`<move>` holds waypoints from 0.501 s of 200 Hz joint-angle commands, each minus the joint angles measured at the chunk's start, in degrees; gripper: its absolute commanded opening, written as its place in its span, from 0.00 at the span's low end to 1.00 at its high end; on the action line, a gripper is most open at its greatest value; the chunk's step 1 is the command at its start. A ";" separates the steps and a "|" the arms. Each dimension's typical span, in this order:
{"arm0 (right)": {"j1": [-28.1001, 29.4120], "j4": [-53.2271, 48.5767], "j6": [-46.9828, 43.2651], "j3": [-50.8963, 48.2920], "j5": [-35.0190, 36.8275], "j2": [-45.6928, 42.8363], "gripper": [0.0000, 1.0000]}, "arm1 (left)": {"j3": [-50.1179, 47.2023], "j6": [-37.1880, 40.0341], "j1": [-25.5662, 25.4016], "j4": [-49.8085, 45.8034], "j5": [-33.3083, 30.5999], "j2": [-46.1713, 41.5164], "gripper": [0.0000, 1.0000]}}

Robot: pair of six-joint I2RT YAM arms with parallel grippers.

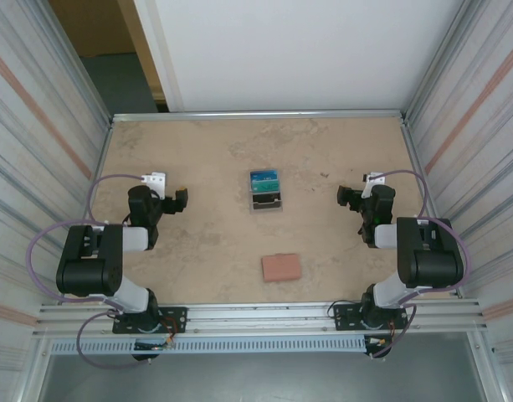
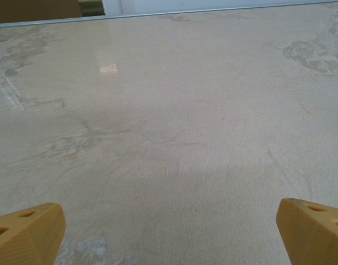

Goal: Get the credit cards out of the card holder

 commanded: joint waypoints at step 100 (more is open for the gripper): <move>-1.01 -6.55 1.77 4.07 1.99 -2.35 0.99 | 0.79 -0.35 -0.33 -6.10 -0.31 -8.18 0.99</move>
